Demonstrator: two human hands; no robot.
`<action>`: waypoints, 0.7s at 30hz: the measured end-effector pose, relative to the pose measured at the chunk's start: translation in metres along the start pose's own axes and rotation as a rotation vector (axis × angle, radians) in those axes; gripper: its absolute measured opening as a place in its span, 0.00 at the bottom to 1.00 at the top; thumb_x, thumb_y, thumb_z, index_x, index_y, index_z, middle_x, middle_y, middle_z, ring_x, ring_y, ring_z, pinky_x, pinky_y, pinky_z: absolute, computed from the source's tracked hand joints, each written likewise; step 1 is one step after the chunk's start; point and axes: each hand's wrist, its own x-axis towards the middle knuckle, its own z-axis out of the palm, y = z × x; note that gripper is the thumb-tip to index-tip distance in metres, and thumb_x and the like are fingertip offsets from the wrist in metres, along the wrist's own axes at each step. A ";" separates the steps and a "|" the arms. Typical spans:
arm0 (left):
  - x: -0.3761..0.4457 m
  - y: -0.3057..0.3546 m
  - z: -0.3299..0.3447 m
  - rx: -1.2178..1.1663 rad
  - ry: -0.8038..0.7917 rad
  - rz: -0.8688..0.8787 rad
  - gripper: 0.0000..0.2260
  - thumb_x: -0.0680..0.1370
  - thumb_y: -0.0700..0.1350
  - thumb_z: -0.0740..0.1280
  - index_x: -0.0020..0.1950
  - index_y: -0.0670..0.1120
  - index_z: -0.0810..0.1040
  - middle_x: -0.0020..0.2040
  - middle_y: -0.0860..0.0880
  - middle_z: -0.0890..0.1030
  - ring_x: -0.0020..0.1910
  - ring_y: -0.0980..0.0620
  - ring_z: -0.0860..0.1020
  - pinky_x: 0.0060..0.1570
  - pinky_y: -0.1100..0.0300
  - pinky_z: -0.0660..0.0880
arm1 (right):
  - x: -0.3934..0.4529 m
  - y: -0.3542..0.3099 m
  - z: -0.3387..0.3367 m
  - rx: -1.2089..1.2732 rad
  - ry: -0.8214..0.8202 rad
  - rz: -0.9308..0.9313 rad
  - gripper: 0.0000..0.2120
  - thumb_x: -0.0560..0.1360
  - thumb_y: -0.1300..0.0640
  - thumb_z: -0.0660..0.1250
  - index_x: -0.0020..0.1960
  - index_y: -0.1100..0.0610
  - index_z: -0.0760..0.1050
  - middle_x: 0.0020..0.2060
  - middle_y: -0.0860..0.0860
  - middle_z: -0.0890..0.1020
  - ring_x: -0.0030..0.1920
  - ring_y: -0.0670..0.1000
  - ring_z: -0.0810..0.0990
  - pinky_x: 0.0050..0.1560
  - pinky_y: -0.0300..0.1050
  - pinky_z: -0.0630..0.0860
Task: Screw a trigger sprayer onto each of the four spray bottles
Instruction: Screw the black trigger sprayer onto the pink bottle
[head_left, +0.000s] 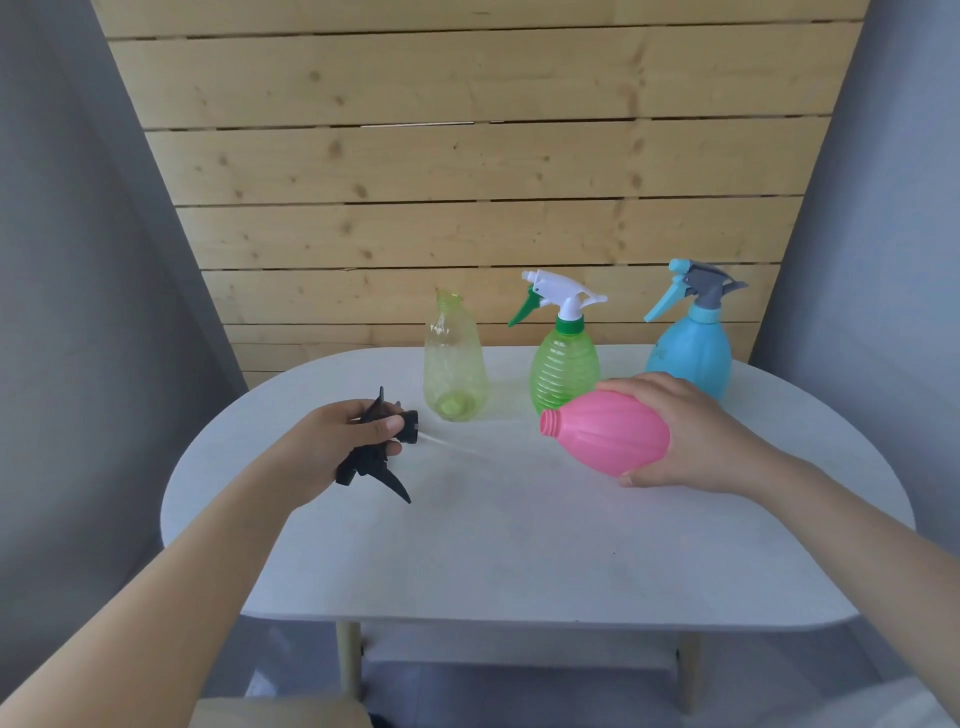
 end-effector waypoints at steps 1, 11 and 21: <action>0.000 0.000 0.001 0.010 -0.005 -0.001 0.12 0.75 0.43 0.67 0.57 0.39 0.77 0.36 0.53 0.84 0.37 0.56 0.80 0.47 0.51 0.62 | 0.000 -0.001 0.000 0.018 -0.002 -0.006 0.44 0.56 0.46 0.79 0.67 0.36 0.61 0.61 0.43 0.68 0.64 0.49 0.66 0.64 0.49 0.65; -0.004 0.005 0.010 0.020 -0.081 0.039 0.07 0.72 0.46 0.70 0.49 0.46 0.80 0.38 0.53 0.85 0.37 0.56 0.80 0.46 0.49 0.61 | -0.002 -0.018 0.004 0.054 -0.027 -0.055 0.45 0.57 0.47 0.79 0.68 0.35 0.61 0.61 0.41 0.66 0.64 0.48 0.65 0.65 0.48 0.65; -0.007 0.018 0.064 0.157 -0.133 0.020 0.09 0.72 0.45 0.72 0.50 0.46 0.80 0.33 0.49 0.80 0.32 0.53 0.76 0.30 0.61 0.63 | -0.002 -0.044 0.023 -0.052 -0.036 -0.120 0.47 0.57 0.42 0.77 0.70 0.40 0.57 0.65 0.42 0.66 0.64 0.47 0.62 0.61 0.40 0.58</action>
